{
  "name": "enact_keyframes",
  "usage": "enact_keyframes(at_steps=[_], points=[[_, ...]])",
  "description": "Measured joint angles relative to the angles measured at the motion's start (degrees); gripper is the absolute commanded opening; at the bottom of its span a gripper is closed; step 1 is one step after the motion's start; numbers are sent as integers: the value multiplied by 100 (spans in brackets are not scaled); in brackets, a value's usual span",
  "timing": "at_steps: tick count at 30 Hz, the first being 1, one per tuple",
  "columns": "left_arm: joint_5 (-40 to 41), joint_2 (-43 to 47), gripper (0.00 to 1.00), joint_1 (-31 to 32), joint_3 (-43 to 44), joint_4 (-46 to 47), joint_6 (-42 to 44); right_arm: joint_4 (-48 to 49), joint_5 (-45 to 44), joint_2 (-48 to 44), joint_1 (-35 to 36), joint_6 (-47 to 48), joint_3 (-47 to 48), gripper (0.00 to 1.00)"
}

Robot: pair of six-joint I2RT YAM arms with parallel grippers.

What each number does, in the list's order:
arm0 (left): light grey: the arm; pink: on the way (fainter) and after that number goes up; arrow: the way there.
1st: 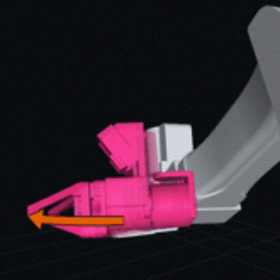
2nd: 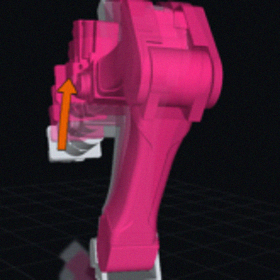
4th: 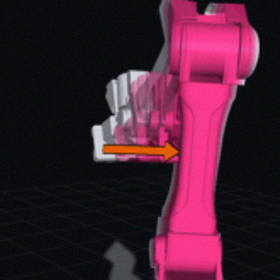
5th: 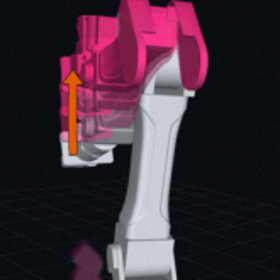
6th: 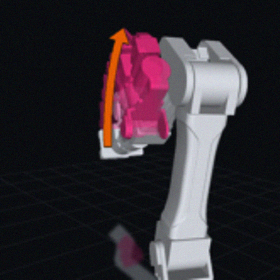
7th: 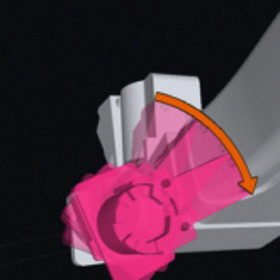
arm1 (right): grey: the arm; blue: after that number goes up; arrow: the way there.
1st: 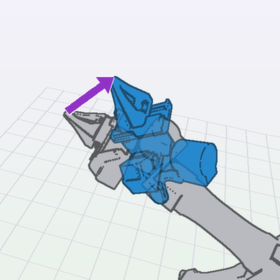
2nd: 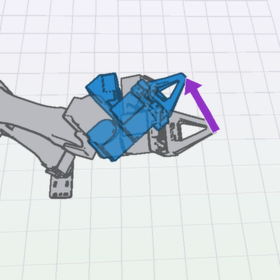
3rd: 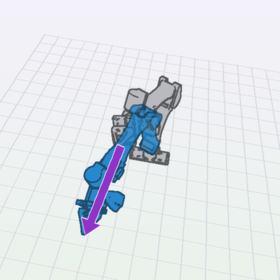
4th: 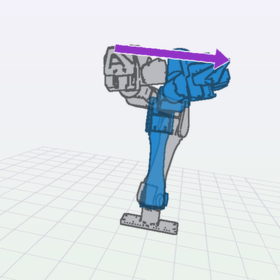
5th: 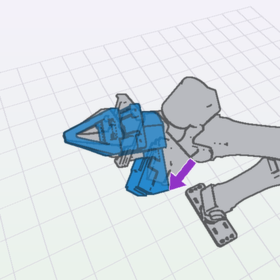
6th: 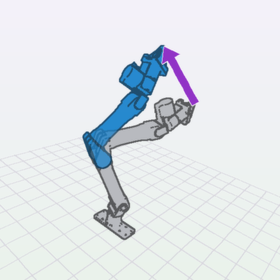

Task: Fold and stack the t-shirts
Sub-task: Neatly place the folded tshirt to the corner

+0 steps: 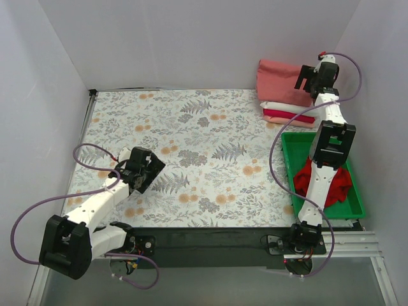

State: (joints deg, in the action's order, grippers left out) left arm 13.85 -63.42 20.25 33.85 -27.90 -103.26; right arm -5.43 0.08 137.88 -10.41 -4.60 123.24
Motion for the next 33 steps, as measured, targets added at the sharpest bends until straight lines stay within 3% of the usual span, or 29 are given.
enact_keyframes(at_steps=[11,18,25,29,33], points=[[149,894,96,13,330,-146,184,245,-70,-2328,444,24,-2249,98],[378,1436,96,13,708,-7,260,901,-455,-4660,1060,-118,-5047,98],[522,1460,96,13,1016,-7,466,1161,-791,-6730,1307,-442,-7138,98],[529,1569,96,13,1012,-55,490,1333,-868,-7359,1296,-654,-7667,98],[529,1749,96,13,957,-37,490,1572,-732,-7272,1222,-863,-7637,98]])
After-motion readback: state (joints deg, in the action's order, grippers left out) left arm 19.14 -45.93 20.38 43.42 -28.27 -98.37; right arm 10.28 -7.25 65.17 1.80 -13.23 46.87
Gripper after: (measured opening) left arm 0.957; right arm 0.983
